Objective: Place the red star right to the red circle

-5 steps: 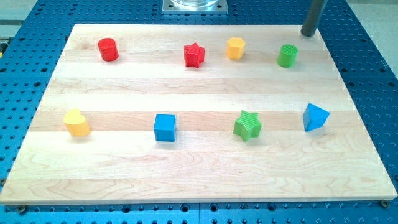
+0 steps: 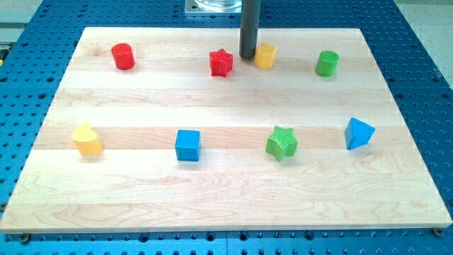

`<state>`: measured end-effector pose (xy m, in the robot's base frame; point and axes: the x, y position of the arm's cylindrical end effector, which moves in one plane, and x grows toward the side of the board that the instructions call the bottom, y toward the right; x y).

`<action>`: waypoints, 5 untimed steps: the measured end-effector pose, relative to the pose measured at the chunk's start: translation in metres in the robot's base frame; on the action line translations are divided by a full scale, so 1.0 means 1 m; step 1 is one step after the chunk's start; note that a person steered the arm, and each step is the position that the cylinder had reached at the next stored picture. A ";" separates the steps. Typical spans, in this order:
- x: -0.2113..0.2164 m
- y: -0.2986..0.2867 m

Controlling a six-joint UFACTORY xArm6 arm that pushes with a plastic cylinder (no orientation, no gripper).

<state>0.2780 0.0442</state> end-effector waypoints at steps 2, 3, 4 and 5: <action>0.032 -0.023; 0.052 -0.045; 0.074 -0.110; 0.081 -0.120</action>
<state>0.3588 -0.0755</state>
